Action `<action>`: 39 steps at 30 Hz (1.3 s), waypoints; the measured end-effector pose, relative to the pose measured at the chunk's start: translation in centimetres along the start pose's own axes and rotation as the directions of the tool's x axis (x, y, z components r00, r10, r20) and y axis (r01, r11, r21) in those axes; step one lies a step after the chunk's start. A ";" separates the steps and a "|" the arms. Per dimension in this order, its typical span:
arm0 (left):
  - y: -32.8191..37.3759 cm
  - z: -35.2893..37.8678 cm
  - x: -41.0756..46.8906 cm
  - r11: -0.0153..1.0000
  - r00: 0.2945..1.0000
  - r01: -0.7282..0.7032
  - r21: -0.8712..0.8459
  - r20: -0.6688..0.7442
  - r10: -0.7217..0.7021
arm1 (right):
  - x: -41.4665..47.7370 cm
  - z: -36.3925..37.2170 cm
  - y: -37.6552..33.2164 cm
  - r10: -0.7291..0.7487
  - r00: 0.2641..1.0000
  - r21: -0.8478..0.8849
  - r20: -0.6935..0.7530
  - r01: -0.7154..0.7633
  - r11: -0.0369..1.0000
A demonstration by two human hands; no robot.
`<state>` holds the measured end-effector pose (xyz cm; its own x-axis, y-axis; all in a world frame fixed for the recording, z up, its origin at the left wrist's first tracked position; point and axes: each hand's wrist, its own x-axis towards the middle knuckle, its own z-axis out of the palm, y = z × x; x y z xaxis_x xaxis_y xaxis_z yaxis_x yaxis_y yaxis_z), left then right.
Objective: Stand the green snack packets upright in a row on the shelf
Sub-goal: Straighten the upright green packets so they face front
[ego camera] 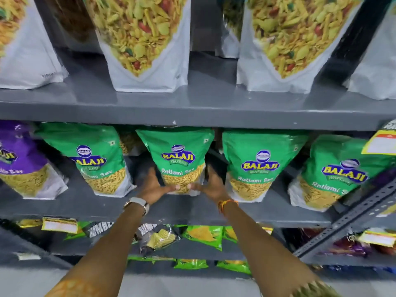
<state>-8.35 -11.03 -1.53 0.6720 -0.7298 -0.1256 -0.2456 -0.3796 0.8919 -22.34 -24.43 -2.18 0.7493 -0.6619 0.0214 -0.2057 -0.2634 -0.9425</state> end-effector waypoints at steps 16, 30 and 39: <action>-2.2 -1.7 1.6 0.978 0.997 -0.053 0.202 0.061 0.041 | 0.2 2.7 1.1 0.202 0.971 -0.087 -0.129 -0.214 0.973; -2.1 -1.7 -0.3 0.950 0.997 -0.070 0.305 0.034 0.062 | -2.1 3.3 1.3 0.176 0.980 0.023 -0.096 -0.175 0.984; -6.2 -2.5 -2.4 0.995 0.987 -0.077 0.062 -0.137 0.085 | -5.5 5.8 2.2 0.157 0.911 0.055 -0.381 -0.147 0.988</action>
<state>-6.69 -5.56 -5.67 0.7377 -0.6750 0.0113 -0.3396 -0.3565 0.8704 -23.24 -17.27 -6.30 0.4107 -0.9118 -0.0015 -0.2792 -0.1242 -0.9522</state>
